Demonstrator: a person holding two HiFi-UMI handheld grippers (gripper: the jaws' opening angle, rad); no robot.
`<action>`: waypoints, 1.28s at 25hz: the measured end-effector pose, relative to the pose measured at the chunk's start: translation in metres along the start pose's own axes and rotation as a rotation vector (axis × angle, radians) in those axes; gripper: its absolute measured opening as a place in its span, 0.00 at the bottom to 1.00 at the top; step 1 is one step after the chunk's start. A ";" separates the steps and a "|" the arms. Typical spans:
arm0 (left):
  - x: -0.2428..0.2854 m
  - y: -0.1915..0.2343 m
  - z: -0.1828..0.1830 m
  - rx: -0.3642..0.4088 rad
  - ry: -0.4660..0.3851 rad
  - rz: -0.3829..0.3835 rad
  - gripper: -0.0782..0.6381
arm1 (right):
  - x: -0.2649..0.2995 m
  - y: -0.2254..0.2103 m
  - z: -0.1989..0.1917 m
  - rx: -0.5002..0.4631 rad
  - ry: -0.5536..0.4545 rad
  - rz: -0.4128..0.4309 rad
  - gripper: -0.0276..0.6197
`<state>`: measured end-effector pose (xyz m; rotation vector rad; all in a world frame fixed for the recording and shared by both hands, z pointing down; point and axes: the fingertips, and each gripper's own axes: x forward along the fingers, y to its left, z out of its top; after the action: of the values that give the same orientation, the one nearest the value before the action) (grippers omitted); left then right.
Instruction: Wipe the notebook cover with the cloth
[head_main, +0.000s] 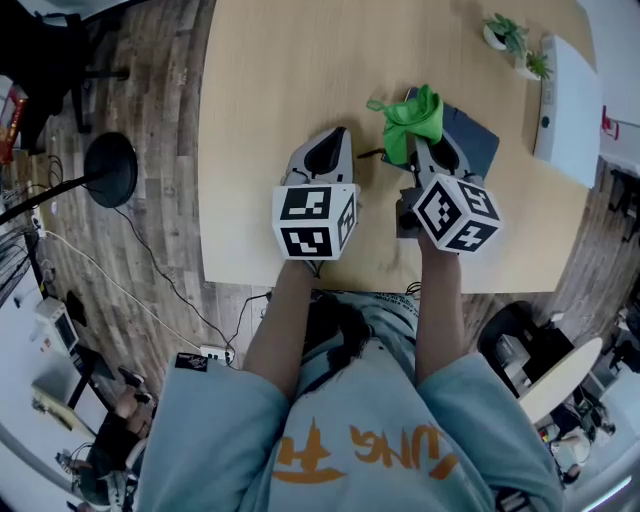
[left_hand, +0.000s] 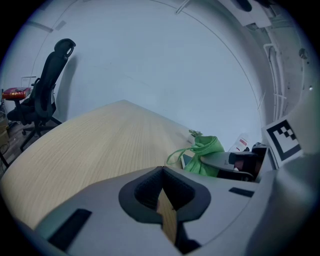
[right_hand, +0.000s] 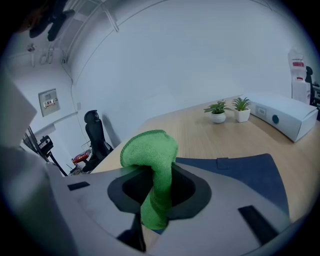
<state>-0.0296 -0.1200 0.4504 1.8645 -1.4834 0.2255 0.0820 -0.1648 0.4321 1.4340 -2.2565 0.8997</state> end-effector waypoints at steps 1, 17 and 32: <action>0.001 0.000 0.000 0.001 0.002 0.001 0.13 | 0.002 -0.001 -0.001 -0.001 0.007 -0.001 0.15; 0.014 -0.006 -0.005 0.027 0.034 0.003 0.13 | 0.006 -0.034 -0.018 -0.023 0.077 -0.075 0.16; 0.024 -0.024 -0.014 0.061 0.071 -0.038 0.13 | -0.010 -0.062 -0.021 0.016 0.052 -0.143 0.16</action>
<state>0.0040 -0.1278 0.4636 1.9114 -1.4069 0.3190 0.1408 -0.1626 0.4631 1.5387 -2.0839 0.9004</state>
